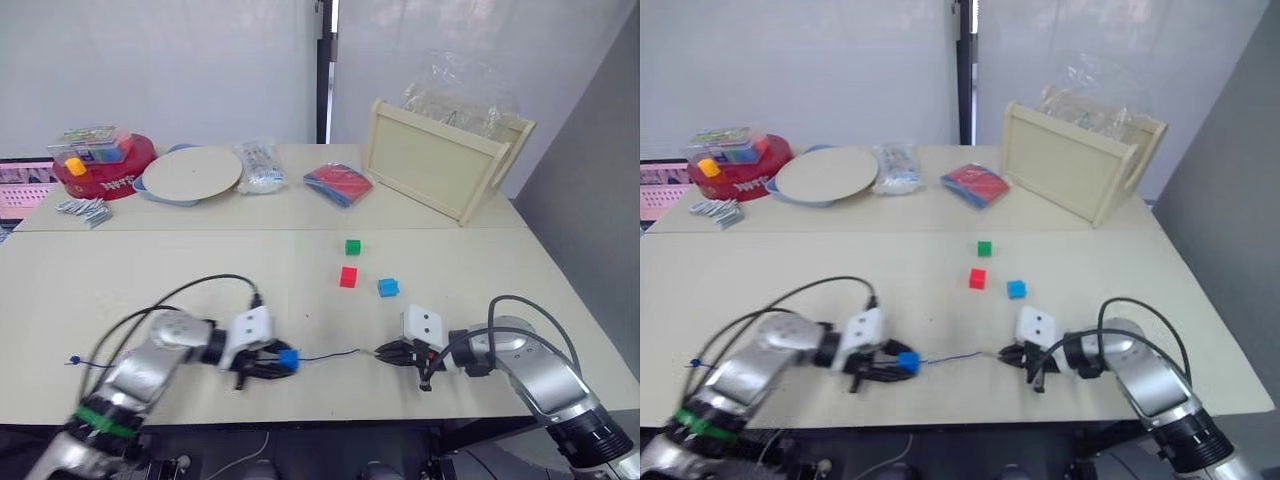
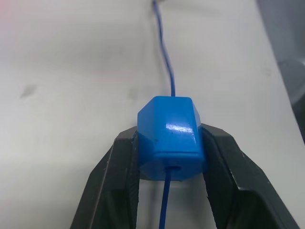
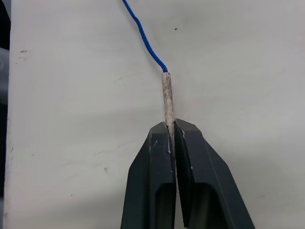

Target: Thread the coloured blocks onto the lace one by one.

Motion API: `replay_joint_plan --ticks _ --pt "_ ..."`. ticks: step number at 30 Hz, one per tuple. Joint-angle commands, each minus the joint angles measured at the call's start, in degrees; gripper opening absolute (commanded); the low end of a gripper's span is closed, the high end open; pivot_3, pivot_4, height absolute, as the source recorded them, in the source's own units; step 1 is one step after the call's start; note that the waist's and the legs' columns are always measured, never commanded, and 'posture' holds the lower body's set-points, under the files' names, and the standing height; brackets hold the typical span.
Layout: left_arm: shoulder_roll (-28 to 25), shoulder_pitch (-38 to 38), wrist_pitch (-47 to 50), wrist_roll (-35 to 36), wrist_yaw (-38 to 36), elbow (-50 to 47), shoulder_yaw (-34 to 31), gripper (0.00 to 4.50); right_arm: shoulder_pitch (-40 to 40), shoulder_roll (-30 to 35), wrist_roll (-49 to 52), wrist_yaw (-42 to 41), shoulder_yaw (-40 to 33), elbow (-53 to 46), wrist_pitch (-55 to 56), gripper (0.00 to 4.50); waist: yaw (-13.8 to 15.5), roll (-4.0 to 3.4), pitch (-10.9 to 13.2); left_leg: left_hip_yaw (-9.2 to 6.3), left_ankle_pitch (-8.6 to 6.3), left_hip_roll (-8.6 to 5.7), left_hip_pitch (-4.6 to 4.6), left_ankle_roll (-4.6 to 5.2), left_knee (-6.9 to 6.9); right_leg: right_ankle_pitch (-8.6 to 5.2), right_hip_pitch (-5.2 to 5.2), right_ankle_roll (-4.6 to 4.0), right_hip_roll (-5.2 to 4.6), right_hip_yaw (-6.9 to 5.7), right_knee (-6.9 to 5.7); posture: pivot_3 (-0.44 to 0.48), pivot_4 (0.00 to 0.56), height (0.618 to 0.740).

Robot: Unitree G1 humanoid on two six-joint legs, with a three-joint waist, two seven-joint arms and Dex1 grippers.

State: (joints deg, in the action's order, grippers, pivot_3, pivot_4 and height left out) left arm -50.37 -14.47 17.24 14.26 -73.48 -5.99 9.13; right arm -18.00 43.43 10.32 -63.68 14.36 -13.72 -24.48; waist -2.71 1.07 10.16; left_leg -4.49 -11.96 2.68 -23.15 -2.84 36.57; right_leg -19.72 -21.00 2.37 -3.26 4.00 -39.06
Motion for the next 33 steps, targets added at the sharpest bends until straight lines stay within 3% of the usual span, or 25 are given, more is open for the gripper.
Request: replay_joint_plan --ticks 1,6,15,18,20,24,29,33 --pt "-8.29 5.79 -0.84 -0.22 -3.87 3.67 -5.44 1.32 -0.57 0.35 0.98 0.01 -0.81 -3.25 -0.96 0.0 -0.27 -0.01 0.01 0.02 0.0 0.03 0.04 0.0 -0.07 0.0 -0.01 -0.01 0.02 0.01 0.0 0.0 0.15 0.74" --pt "-14.43 10.7 -7.08 -1.76 -3.19 10.21 -11.0 1.32 -0.65 -0.15 0.74 0.35 -0.46 -2.99 -0.92 0.0 -0.42 -0.05 0.03 0.05 0.0 0.05 0.18 0.0 -0.38 -0.02 -0.04 -0.05 0.02 0.02 0.0 0.0 0.15 0.74" --pt "-17.04 12.93 -12.91 -4.7 -0.07 12.65 -13.38 1.32 -1.87 -0.8 0.41 -0.09 0.62 -2.53 -0.64 0.0 -0.32 -0.09 0.04 0.08 0.0 0.05 0.14 0.0 -0.43 -0.02 -0.12 -0.06 0.02 0.03 -0.02 0.0 0.15 0.74" --pt "-15.86 12.22 -12.72 -2.63 0.48 11.75 -14.66 1.32 -2.54 -1.09 0.37 -0.19 0.93 -2.18 -0.65 0.0 -0.24 -0.11 0.05 0.09 0.0 0.05 0.14 0.0 -0.46 -0.02 -0.13 -0.06 0.02 0.03 -0.02 0.0 0.15 0.74" --pt "-14.21 10.04 -5.93 4.34 -0.09 7.24 -16.76 2.35 -2.74 -1.44 0.29 -0.14 1.33 -2.34 -0.79 0.0 0.01 -0.09 0.07 0.09 0.0 0.05 0.12 0.0 -0.46 -0.02 -0.14 -0.06 0.02 0.03 -0.02 0.0 0.15 0.74" --pt "-15.09 6.41 6.23 10.54 -0.84 0.39 -17.72 3.66 -2.9 -1.81 0.64 -0.13 1.76 -2.79 -2.11 0.0 0.55 0.07 0.13 0.02 0.0 0.04 -0.2 -0.01 -0.24 -0.02 -0.28 -0.06 0.01 -0.06 -0.08 0.0 0.15 0.74" --pt "-10.77 -0.21 13.7 16.05 0.8 -6.75 -14.7 3.66 -3.69 -1.8 -0.11 0.27 2.68 -2.83 -3.11 0.0 0.61 0.06 0.14 0.03 0.0 0.0 -0.19 -0.01 -0.24 -0.02 -0.27 -0.06 -0.03 -0.05 -0.08 0.0 0.15 0.74" --pt "-2.65 -4.09 16.46 15.35 4.9 -11.71 -7.25 3.66 -4.77 -1.98 -1.05 1.03 3.61 -3.2 -4.54 0.0 0.5 0.05 0.13 0.04 0.0 -0.03 -0.17 -0.01 -0.22 -0.02 -0.24 -0.06 -0.04 -0.03 -0.08 0.0 0.15 0.74"
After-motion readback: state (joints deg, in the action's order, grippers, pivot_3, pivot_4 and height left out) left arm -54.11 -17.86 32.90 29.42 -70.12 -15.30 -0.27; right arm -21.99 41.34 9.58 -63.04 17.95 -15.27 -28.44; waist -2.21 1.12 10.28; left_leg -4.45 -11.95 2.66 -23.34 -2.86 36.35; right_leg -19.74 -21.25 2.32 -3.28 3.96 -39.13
